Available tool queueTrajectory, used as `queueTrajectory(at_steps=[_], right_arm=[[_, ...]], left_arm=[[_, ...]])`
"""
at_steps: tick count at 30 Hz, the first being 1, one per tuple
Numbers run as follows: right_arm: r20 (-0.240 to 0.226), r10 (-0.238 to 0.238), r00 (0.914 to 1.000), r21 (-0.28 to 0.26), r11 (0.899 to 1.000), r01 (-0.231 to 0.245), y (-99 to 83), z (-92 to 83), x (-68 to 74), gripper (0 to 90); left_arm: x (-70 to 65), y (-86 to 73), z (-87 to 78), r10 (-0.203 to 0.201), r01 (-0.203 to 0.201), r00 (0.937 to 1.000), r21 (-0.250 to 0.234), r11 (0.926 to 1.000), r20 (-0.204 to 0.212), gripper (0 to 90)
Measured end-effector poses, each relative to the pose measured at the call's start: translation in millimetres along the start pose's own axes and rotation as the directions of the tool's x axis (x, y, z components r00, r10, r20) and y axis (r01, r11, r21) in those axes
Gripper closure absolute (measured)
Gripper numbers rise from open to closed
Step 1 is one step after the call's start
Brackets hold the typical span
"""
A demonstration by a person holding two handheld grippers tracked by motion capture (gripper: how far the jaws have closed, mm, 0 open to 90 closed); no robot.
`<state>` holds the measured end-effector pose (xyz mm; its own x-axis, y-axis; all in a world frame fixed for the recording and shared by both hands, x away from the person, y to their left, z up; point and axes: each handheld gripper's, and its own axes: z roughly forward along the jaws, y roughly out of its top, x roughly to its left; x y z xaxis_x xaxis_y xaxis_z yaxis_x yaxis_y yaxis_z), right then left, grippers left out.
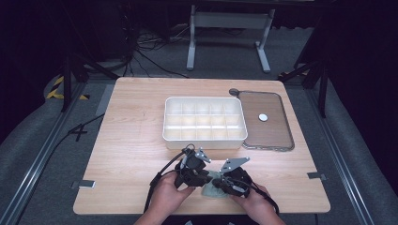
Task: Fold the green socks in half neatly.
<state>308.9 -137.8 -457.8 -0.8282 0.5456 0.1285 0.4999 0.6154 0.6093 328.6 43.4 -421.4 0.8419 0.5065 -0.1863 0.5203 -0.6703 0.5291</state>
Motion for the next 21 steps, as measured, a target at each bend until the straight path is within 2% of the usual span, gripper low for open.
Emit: queueTrajectory(at_steps=[3,6,9,11,12,13,14,15,17,21], right_arm=[[0.008,-0.009,0.9999,-0.001,1.0,0.009,-0.6,-1.2,1.4,87.1],[0.007,-0.008,0.9999,0.001,1.0,0.008,-0.6,-3.0,2.4,85.7],[0.019,-0.011,0.9998,0.003,1.0,0.011,0.2,-10.8,4.7,83.3],[0.024,-0.016,0.9996,-0.004,1.0,0.017,-0.2,-13.5,5.0,83.4],[0.041,-0.015,0.999,-0.015,1.0,0.015,-2.8,-22.9,5.6,83.8],[0.046,-0.012,0.9989,-0.012,1.0,0.012,-4.0,-25.2,5.4,83.9],[0.046,-0.012,0.9989,-0.012,1.0,0.012,-4.0,-25.2,5.4,83.9],[0.049,0.001,0.9988,0.021,1.0,-0.002,-7.9,-25.8,2.1,84.2],[0.048,0.011,0.9988,0.046,0.999,-0.013,-10.3,-22.7,0.2,84.7],[0.042,0.003,0.9991,0.037,0.999,-0.004,-13.6,-17.6,-1.3,86.9]], left_arm=[[4.1,3.3,12.7,0.007,-0.006,0.9996,0.023,0.9997,-0.027,75.5],[6.5,4.2,20.5,0.004,-0.003,0.9995,0.037,0.9993,-0.031,77.0],[3.4,5.2,29.8,0.028,-0.021,0.9975,0.095,0.9953,-0.065,77.6],[2.5,5.2,30.5,0.027,-0.021,0.9972,0.094,0.9953,-0.069,77.7],[2.2,5.1,30.3,0.023,-0.016,0.9975,0.096,0.9952,-0.066,77.7],[2.3,4.9,30.0,0.024,-0.017,0.9975,0.097,0.9952,-0.066,77.7],[2.3,4.9,30.0,0.024,-0.017,0.9975,0.097,0.9952,-0.066,77.6],[2.6,4.8,29.4,0.022,-0.016,0.9982,0.102,0.9946,-0.056,77.6],[2.7,4.5,28.7,0.017,-0.012,0.9985,0.094,0.9955,-0.052,77.5],[1.4,2.4,21.0,0.015,-0.012,0.9987,0.062,0.998,-0.05,75.0]])
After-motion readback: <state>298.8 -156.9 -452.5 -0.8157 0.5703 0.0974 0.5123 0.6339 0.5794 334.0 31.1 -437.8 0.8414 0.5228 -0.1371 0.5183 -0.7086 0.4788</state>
